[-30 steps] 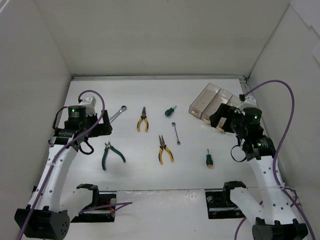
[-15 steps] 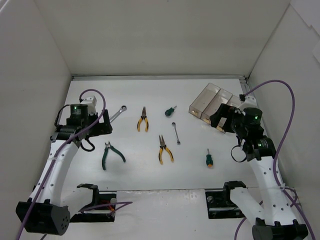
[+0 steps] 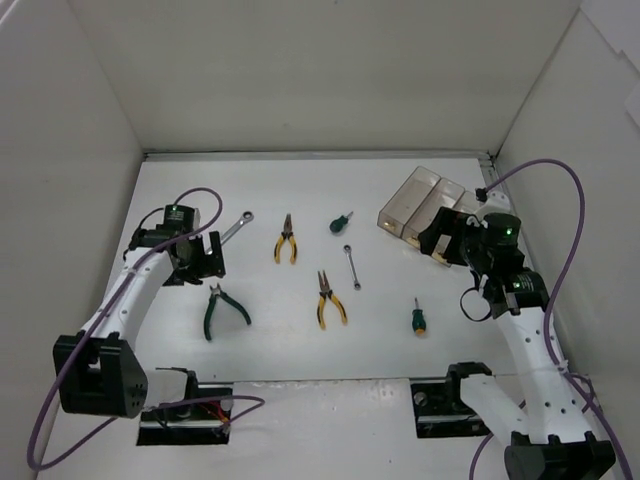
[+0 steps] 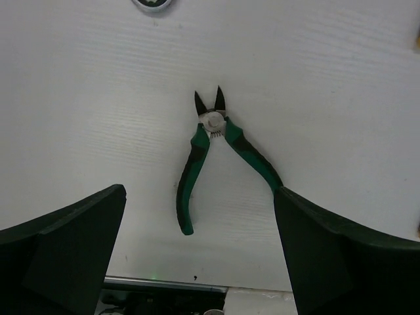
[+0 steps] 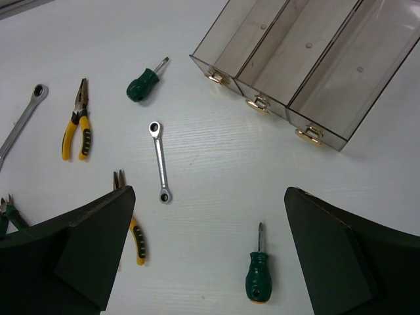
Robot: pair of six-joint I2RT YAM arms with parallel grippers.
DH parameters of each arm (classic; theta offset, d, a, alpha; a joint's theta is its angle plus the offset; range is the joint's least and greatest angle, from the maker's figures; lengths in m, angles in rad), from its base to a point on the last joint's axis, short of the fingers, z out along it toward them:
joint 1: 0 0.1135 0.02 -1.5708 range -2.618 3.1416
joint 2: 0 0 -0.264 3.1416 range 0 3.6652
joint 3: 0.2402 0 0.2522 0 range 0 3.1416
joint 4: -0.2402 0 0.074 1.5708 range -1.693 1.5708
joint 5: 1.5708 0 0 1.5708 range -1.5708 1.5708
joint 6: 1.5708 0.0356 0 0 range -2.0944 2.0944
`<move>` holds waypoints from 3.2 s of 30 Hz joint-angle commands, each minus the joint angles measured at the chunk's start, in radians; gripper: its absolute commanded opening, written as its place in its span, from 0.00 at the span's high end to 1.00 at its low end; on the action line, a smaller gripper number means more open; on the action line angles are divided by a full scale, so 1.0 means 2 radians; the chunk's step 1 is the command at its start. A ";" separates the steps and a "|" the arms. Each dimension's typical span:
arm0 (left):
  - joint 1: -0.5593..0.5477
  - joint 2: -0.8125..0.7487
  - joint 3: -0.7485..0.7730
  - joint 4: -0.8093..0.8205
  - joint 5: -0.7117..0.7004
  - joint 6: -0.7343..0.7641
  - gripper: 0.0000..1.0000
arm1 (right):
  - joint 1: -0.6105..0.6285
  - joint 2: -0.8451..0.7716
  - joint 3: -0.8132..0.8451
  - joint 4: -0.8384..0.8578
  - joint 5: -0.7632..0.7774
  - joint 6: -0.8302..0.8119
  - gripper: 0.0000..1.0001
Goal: Sort the tools into containers
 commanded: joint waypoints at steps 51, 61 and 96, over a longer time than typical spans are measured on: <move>-0.136 0.018 0.125 0.064 0.094 0.037 1.00 | 0.087 0.101 0.125 0.022 -0.190 -0.023 0.09; -0.227 0.004 0.139 0.127 0.078 0.035 1.00 | 0.182 0.124 0.161 0.024 -0.203 -0.013 0.28; -0.357 0.021 0.195 0.135 0.030 0.043 1.00 | 0.311 0.153 0.133 0.049 -0.111 0.002 0.90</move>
